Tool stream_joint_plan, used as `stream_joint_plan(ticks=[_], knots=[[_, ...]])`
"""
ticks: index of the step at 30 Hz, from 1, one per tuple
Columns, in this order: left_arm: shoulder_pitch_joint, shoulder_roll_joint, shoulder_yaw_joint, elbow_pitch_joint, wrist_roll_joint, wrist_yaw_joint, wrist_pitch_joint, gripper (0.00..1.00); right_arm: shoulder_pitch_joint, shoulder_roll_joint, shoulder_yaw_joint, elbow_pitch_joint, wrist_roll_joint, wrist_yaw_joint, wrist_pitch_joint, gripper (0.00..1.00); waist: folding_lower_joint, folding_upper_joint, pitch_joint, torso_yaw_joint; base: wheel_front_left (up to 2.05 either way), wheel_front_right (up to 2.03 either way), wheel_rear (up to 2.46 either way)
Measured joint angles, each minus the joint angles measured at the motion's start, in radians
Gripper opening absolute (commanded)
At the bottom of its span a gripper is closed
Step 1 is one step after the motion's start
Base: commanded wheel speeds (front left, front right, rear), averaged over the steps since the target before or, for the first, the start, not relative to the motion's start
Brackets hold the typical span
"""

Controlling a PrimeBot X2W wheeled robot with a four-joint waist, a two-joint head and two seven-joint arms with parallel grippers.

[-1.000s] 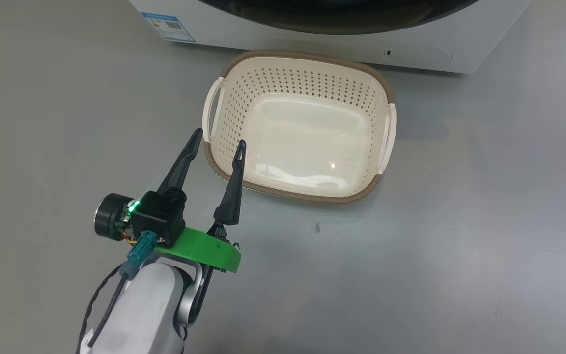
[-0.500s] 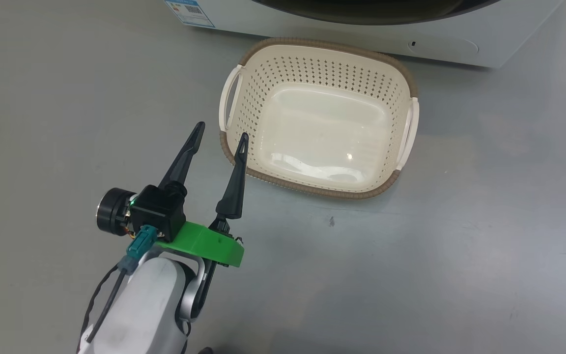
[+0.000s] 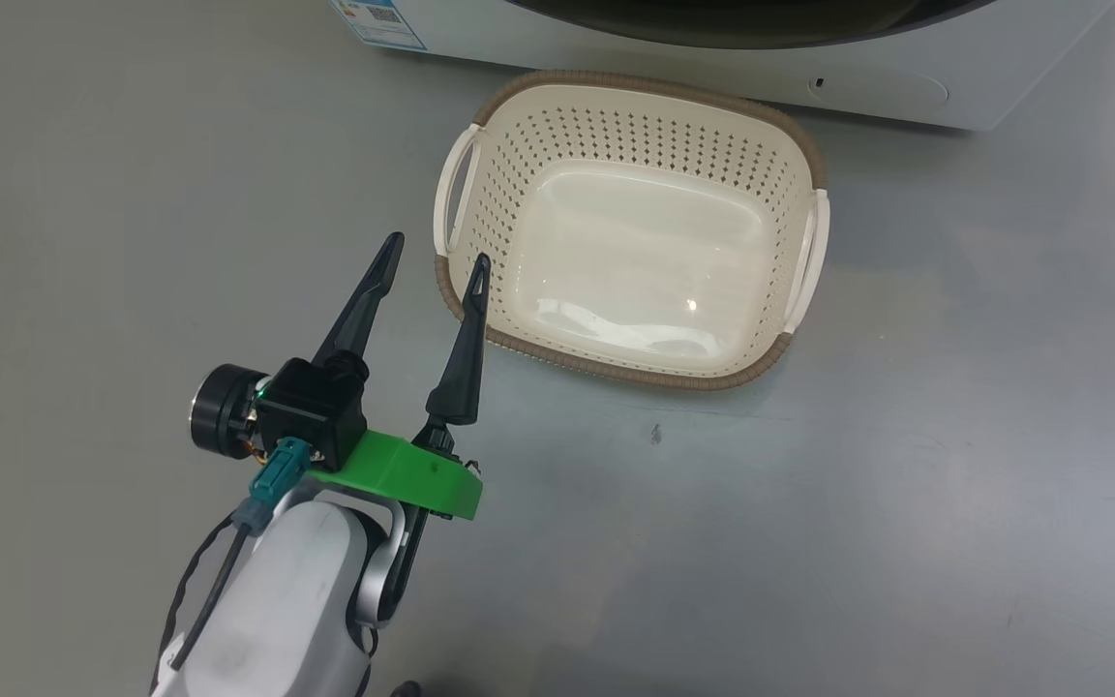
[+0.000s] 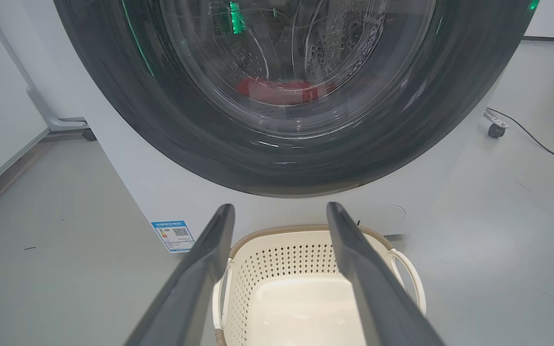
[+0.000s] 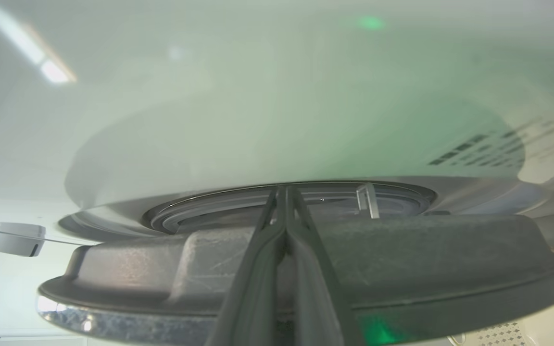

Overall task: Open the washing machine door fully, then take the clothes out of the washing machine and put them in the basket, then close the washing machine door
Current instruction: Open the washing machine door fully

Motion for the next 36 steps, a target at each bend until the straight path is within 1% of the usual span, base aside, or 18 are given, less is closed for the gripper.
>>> stream_joint_plan(ticks=[15,16,28,31,36], knots=[[-0.006,0.0,0.001,0.001,0.0,0.005,0.0,1.0,-0.005,-0.016,0.003,0.038,0.068,0.017,0.139,0.0,0.0,0.0,-0.001,-0.017,0.0,0.0,0.0],[-0.007,0.0,0.003,0.003,0.001,0.009,0.0,1.0,-0.004,-0.016,0.006,0.043,0.068,0.025,0.147,0.0,0.0,0.0,-0.002,-0.019,0.0,0.0,0.0],[-0.009,0.0,0.005,0.019,0.009,0.012,0.0,1.0,0.054,0.005,0.028,0.065,0.101,0.065,0.232,0.0,0.0,0.0,-0.035,-0.049,0.0,0.0,0.0],[-0.009,0.0,0.006,0.025,0.009,0.012,0.0,1.0,0.086,0.014,0.035,0.07,0.106,0.087,0.25,0.0,0.0,0.0,-0.05,-0.057,0.0,0.0,0.0],[-0.008,0.0,0.007,0.033,0.009,0.015,0.0,1.0,0.128,0.034,0.05,0.077,0.111,0.104,0.275,0.0,0.0,0.0,-0.07,-0.069,0.0,0.0,0.0]])
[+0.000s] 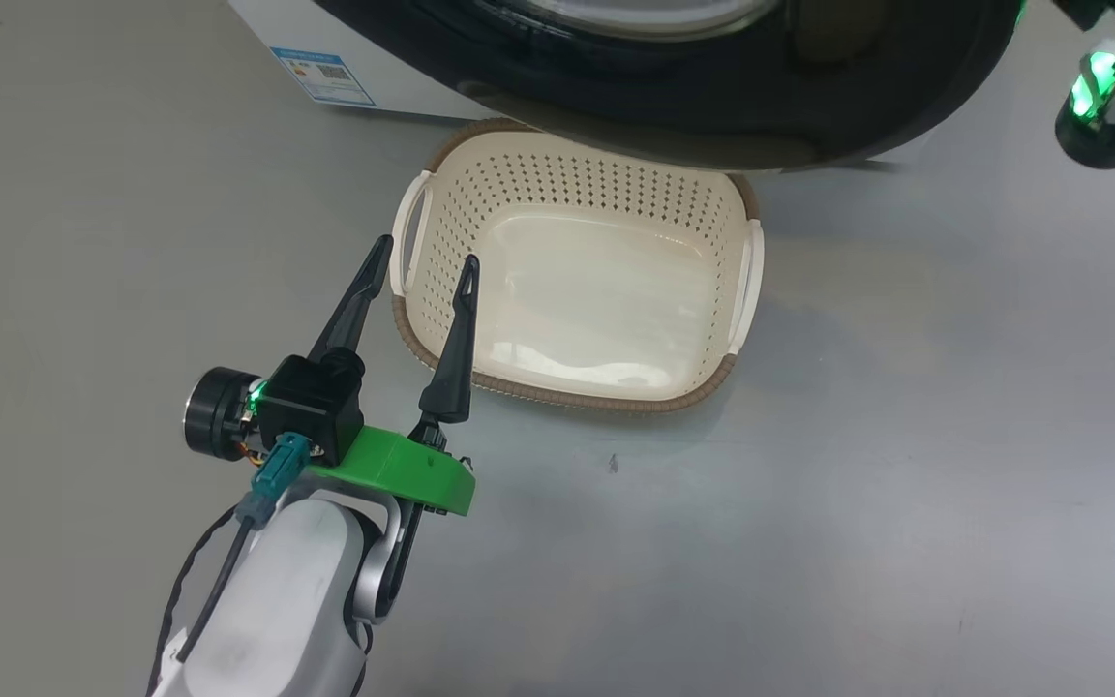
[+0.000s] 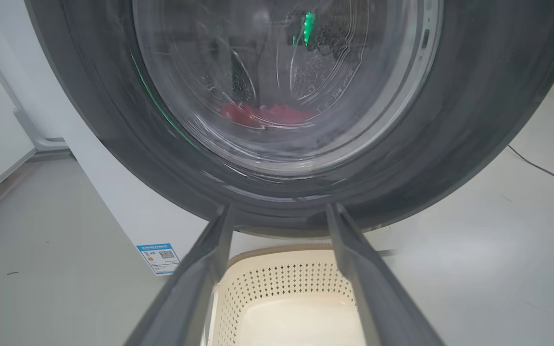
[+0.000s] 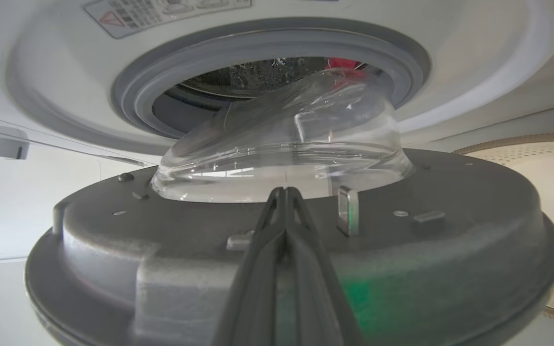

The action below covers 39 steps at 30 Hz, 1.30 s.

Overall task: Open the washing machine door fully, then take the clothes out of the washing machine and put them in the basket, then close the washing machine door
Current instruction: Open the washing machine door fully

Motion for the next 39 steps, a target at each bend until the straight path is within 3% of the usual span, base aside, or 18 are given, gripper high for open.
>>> stream_joint_plan(ticks=[18,39], knots=[[0.051,0.0,0.002,0.045,0.001,0.001,0.0,1.0,0.161,0.083,0.036,0.004,0.019,0.051,0.052,0.0,0.0,0.0,-0.101,-0.026,0.0,0.0,0.0],[0.129,0.001,0.014,0.076,0.0,0.001,0.0,1.0,0.322,0.149,0.111,-0.013,0.025,0.062,0.087,0.0,0.0,0.0,-0.224,-0.009,0.0,0.0,0.0]])
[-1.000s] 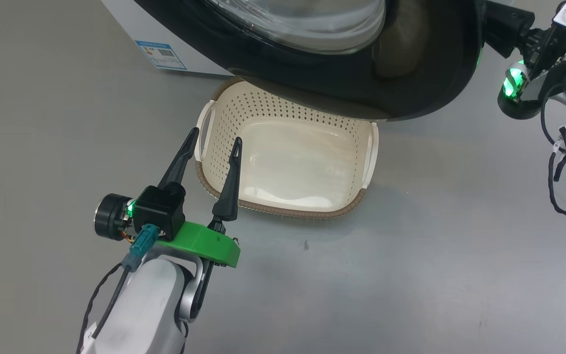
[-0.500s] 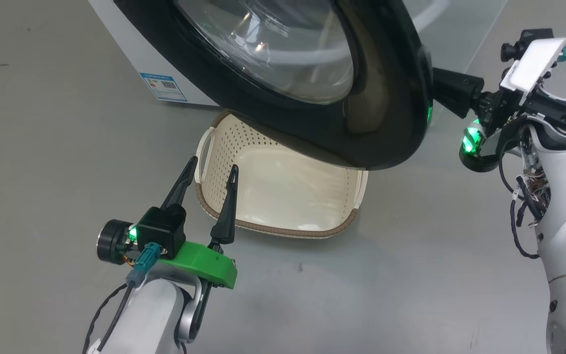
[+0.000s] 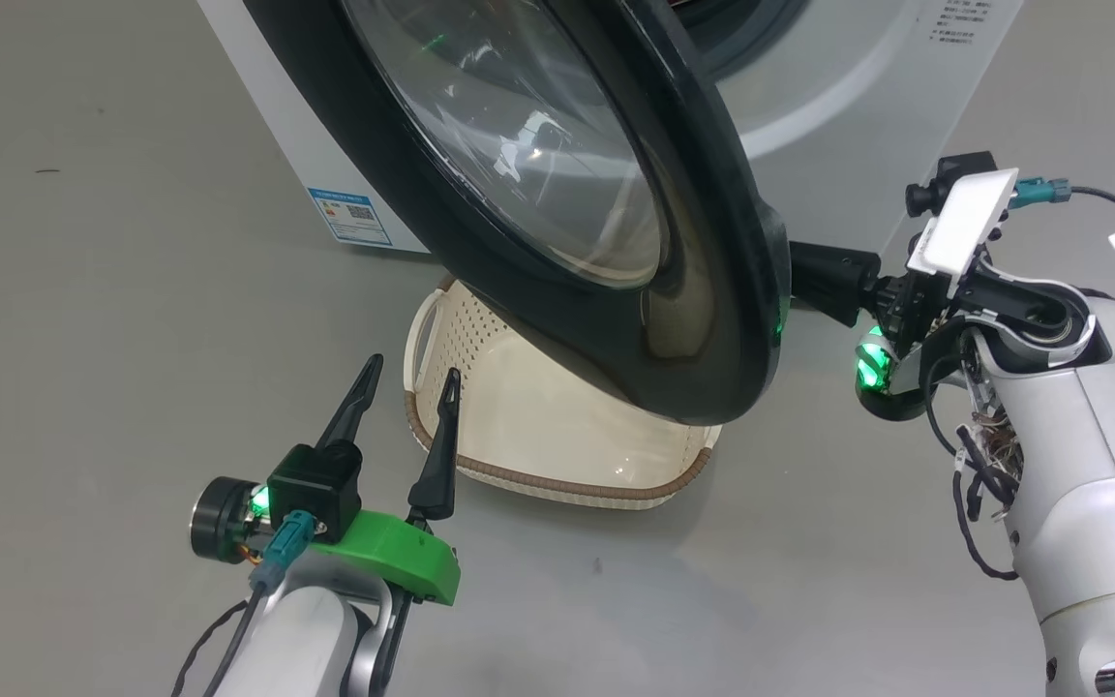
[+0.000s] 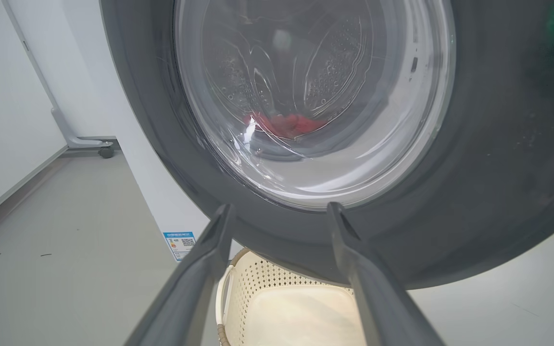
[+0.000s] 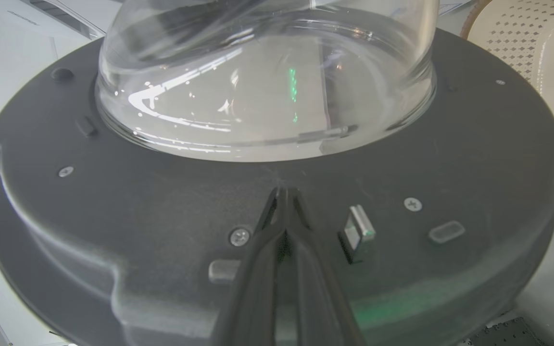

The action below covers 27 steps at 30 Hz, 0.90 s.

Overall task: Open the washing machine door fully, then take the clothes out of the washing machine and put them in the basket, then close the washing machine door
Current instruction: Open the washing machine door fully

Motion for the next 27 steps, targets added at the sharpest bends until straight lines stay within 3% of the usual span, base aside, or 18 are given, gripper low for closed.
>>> stream_joint_plan(ticks=[27], knots=[[0.056,0.001,0.0,0.019,0.0,0.0,0.0,1.0,0.177,0.04,0.151,-0.093,0.001,0.008,0.006,0.0,0.0,0.0,-0.103,0.12,0.0,0.0,0.0]])
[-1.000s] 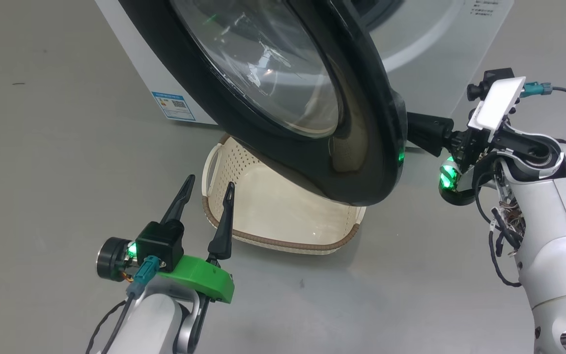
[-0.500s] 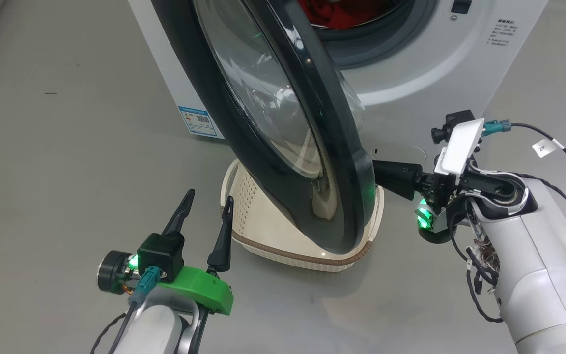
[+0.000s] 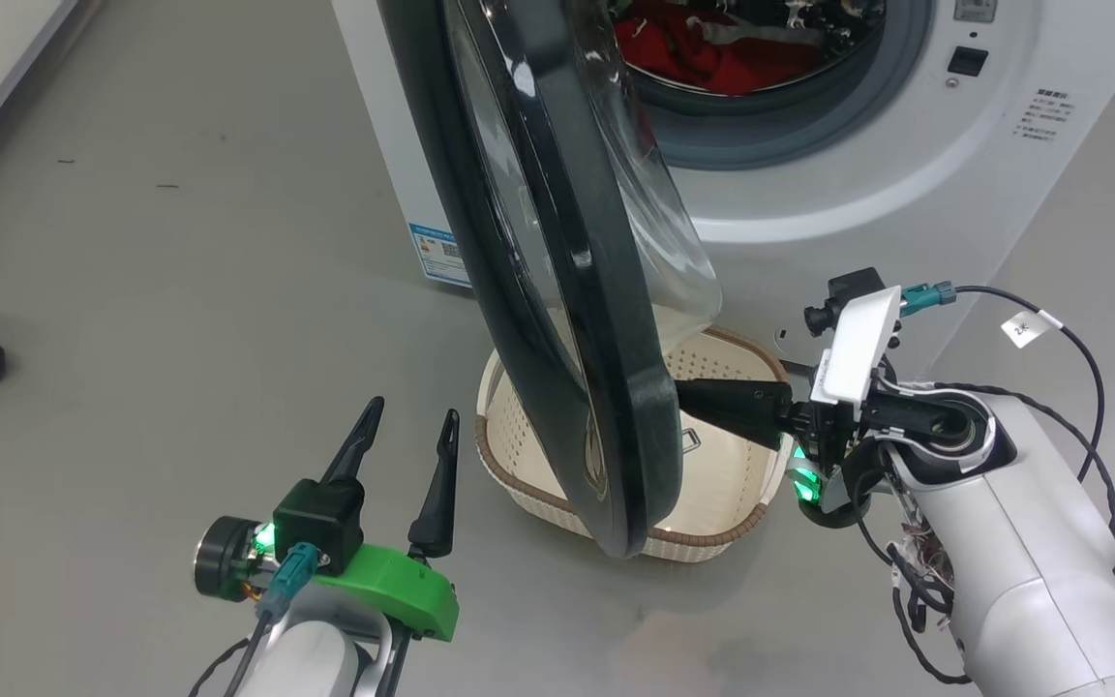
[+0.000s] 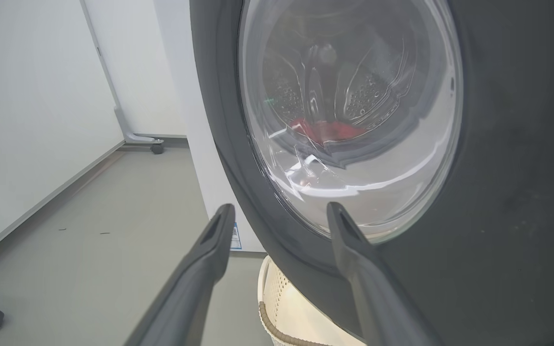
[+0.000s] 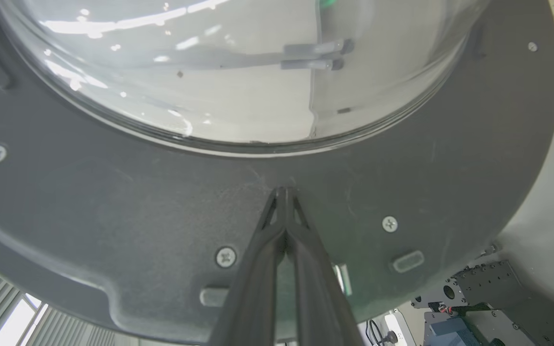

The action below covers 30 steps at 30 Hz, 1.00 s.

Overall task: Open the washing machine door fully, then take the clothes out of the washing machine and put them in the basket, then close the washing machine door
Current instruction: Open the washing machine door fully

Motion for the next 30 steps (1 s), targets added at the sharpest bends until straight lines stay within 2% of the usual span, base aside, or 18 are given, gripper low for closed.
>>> stream_joint_plan(ticks=[20,30], knots=[[0.025,0.0,0.012,0.013,-0.001,0.005,0.0,1.0,0.07,-0.001,0.163,-0.091,0.098,0.0,-0.08,0.0,0.0,0.0,-0.035,0.092,0.0,0.0,0.0],[0.04,0.002,0.026,0.013,-0.001,0.008,0.0,1.0,0.074,0.001,0.202,-0.105,0.115,0.0,-0.124,0.0,0.0,0.0,-0.04,0.096,0.0,0.0,0.0]])
